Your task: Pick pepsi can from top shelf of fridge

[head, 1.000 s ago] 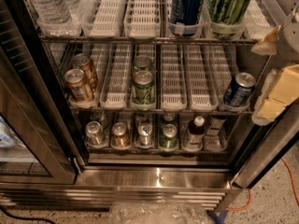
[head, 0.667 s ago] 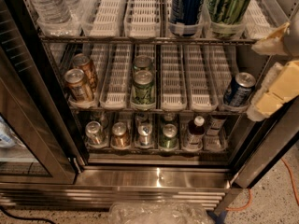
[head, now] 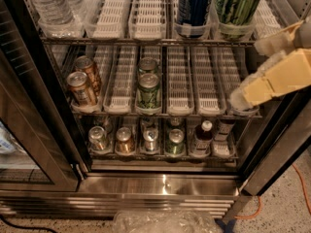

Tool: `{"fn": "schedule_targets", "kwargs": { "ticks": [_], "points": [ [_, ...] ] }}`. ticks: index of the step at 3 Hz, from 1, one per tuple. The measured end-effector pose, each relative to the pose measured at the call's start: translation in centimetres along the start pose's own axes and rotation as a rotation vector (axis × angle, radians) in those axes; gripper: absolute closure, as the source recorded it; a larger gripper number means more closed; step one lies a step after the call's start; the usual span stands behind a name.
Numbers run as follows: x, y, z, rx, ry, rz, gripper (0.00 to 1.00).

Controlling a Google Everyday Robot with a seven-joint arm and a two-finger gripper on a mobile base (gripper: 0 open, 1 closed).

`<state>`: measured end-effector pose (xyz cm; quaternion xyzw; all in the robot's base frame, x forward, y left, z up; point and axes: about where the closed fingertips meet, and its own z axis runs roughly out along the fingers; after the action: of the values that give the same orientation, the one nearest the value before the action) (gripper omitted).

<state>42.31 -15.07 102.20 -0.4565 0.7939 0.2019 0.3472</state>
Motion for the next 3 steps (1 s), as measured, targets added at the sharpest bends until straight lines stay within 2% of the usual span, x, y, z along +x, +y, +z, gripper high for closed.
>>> {"fn": "schedule_targets", "kwargs": {
  "ticks": [1, 2, 3],
  "points": [
    [-3.4, 1.8, 0.9, 0.012, -0.114, 0.122, 0.00],
    [-6.4, 2.5, 2.0, 0.073, -0.190, 0.207, 0.00],
    [-6.4, 2.5, 2.0, 0.073, -0.190, 0.206, 0.00]
  ]
}}
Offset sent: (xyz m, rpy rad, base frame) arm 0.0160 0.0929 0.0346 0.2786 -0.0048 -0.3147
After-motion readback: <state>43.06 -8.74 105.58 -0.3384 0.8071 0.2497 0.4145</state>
